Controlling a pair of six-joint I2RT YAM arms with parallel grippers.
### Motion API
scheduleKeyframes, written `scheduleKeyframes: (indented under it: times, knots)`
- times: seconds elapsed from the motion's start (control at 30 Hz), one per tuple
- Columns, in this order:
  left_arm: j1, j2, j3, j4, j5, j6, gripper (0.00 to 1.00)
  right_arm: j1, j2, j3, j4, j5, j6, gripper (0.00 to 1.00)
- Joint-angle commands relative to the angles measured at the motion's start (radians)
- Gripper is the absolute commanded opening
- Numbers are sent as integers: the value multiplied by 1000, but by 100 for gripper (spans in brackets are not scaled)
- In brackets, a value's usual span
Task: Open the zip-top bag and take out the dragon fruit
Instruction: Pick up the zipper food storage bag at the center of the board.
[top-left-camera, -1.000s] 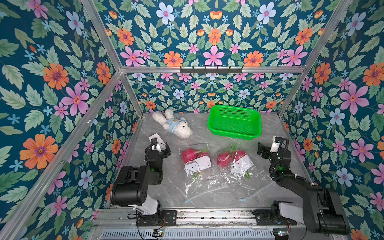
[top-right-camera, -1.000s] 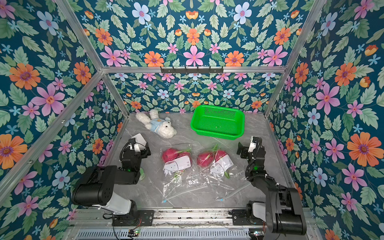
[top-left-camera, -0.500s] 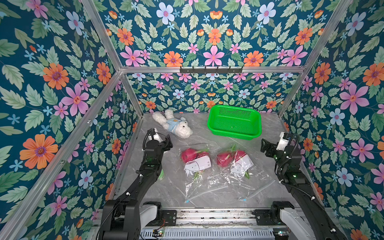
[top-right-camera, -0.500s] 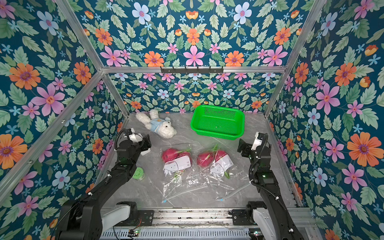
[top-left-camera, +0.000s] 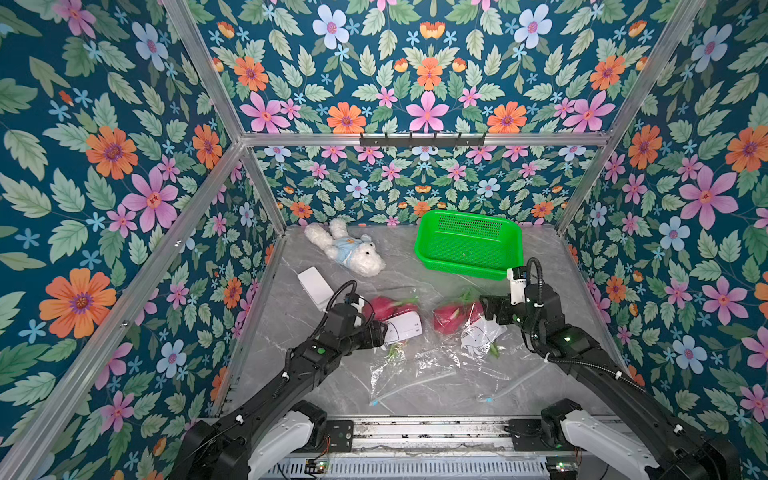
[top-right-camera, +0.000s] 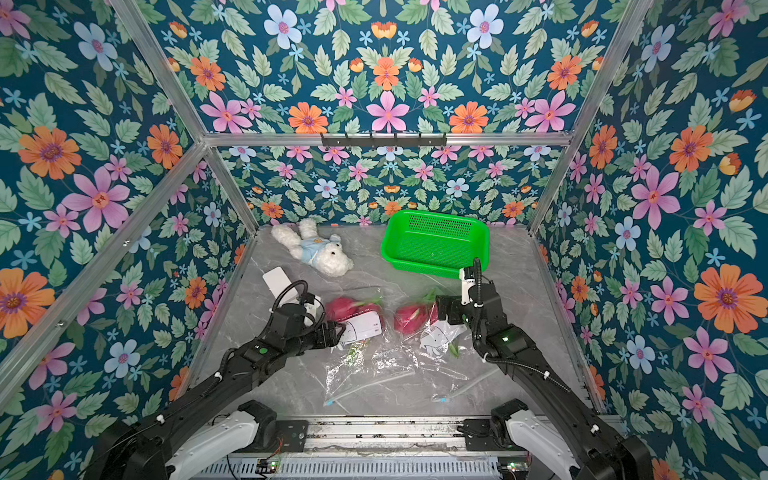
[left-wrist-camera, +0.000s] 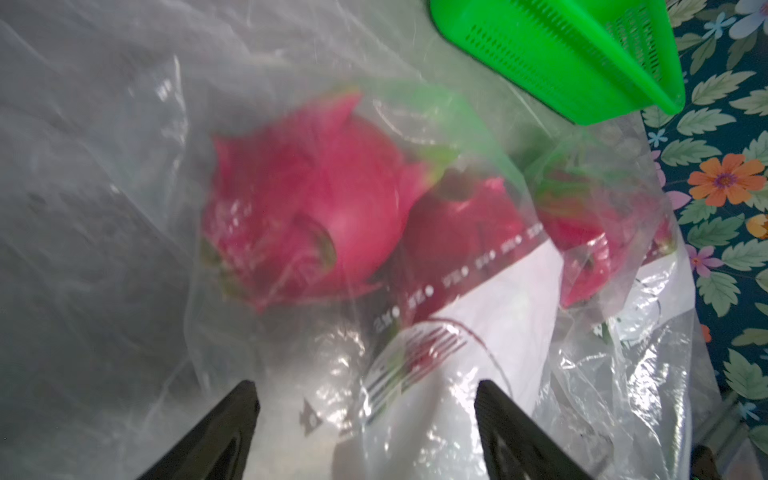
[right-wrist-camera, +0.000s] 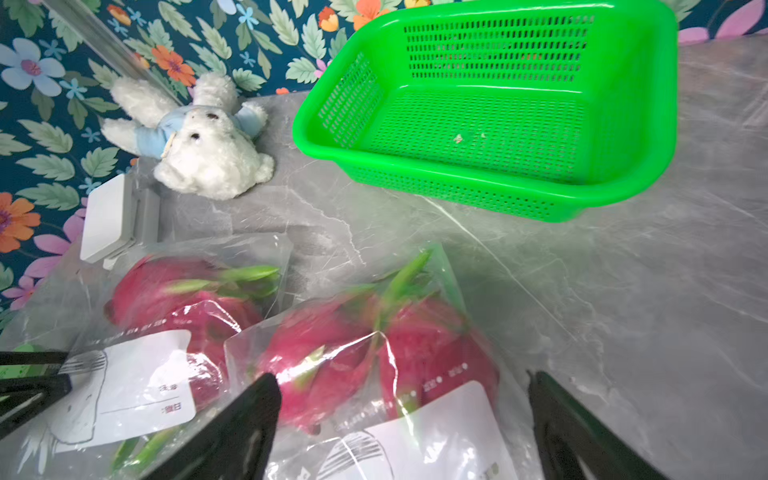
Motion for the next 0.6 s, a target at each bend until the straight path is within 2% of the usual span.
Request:
scheduleKeyframes:
  times: [0.0, 0.03, 0.1, 0.13, 0.2, 0.23, 0.3, 0.57]
  knots:
    - [-39, -20, -15, -40, 29, -78, 79, 37, 24, 19, -11, 26, -10, 94]
    - [-48, -27, -21, -39, 29, -84, 74, 45, 29, 20, -10, 30, -10, 94]
    - [-65, -31, -25, -35, 23, -92, 57, 63, 37, 22, -9, 35, -6, 93]
    - [-68, -29, -25, -26, 22, -92, 47, 69, 39, 23, -11, 39, -6, 93]
    - [-70, -14, -21, 22, 28, -97, 21, 87, 43, 31, -19, 50, -11, 93]
    - [-72, -1, -20, 53, 33, -100, 12, 94, 45, 35, -23, 52, -13, 93]
    - [-73, 41, -8, 134, 36, -104, 0, 109, 45, 42, -29, 46, -26, 93]
    - [-73, 286, 169, 322, -22, -92, 0, 218, 28, 29, 33, -57, -155, 90]
